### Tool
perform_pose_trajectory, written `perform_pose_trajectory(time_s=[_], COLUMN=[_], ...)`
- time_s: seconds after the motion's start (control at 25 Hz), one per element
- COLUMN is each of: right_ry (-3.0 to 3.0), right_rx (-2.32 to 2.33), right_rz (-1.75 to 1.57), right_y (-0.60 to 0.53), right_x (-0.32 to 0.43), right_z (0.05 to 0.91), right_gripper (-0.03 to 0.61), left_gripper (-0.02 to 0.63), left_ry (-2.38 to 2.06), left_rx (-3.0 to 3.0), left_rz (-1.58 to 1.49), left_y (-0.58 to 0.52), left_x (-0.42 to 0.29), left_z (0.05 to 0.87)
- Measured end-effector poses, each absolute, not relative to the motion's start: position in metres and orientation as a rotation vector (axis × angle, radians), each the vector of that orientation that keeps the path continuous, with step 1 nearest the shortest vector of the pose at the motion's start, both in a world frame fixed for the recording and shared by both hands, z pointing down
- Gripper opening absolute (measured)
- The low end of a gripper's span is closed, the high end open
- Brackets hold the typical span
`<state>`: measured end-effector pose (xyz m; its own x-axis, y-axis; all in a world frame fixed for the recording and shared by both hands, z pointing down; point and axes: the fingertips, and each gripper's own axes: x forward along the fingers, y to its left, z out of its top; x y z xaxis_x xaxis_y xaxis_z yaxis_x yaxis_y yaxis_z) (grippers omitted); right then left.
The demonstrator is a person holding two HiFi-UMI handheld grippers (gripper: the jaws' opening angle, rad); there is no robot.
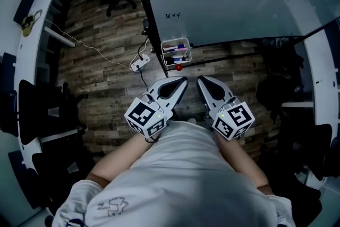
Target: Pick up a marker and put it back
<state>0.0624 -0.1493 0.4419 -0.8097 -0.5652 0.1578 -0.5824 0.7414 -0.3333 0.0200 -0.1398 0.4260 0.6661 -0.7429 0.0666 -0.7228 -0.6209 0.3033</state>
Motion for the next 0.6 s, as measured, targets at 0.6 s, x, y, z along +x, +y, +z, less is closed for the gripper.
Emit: perform_pose_trajectory(time_s=[0.6], right_ry=[-2.771], right_rx=[1.083], right_rz=[0.679], right_y=[-0.242], right_x=[0.038], right_z=[0.477], right_gripper=[0.012], left_gripper=[0.006], left_ry=[-1.049], left_rx=[2.548], left_rz=[0.054], left_y=[-0.219], left_x=[0.006], left_z=[0.473])
